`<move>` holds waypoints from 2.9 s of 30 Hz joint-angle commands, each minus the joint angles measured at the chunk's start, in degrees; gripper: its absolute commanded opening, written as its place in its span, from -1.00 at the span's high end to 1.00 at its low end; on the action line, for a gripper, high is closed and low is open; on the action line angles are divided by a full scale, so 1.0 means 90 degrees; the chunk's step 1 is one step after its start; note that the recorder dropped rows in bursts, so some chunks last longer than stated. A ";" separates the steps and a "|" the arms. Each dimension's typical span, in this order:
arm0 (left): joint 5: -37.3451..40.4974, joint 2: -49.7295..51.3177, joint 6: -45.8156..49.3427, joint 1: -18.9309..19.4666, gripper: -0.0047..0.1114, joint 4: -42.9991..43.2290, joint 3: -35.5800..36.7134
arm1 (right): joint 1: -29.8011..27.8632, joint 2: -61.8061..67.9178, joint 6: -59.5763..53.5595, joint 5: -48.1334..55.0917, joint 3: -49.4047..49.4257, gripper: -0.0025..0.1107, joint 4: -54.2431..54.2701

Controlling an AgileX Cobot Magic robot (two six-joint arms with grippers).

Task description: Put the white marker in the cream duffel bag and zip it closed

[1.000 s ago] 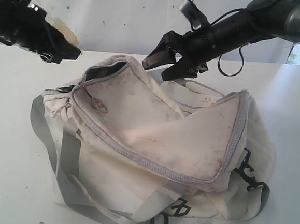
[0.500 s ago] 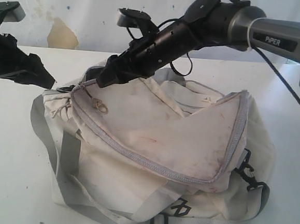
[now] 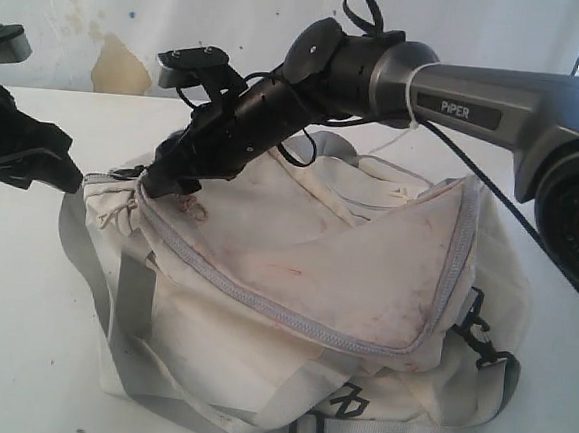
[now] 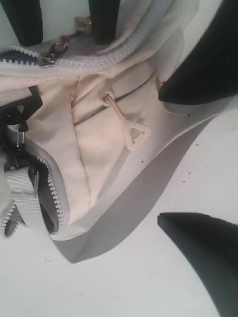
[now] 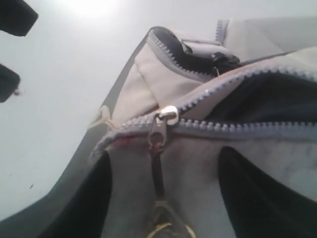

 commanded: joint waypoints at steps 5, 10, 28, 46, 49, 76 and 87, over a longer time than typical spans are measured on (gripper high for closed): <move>0.0104 -0.0068 -0.0067 0.0018 -0.23 0.0046 -0.0002 | 0.0020 0.0145 0.0209 -0.0059 0.0010 0.42 -0.0342; 0.0083 -0.0068 -0.0067 0.0018 -0.23 0.0003 -0.0002 | 0.0020 0.0108 0.0209 0.0189 0.0010 0.96 -0.0342; -0.0418 0.0074 0.1521 0.0006 -0.23 -0.2642 0.0247 | 0.0008 -0.0575 0.0209 -0.0483 -0.0072 0.96 -0.0859; -0.0983 0.0924 0.3137 -0.0397 -0.19 -0.4610 0.0593 | -0.0003 -0.0613 0.0492 -0.0631 -0.0072 0.96 -0.1267; -0.0920 0.1025 0.3265 -0.0414 0.05 -0.4836 0.0593 | -0.0027 -0.0613 0.0492 -0.0663 -0.0072 0.96 -0.1265; -0.0314 0.1099 0.3089 0.0155 0.91 -0.4764 0.0629 | -0.1341 -0.0558 0.1662 -0.2076 -0.0072 0.96 -0.1358; -0.0391 0.1099 0.3169 0.0155 0.80 -0.4965 0.0629 | -0.1571 -0.0558 0.1841 -0.1838 -0.0072 0.69 -0.1186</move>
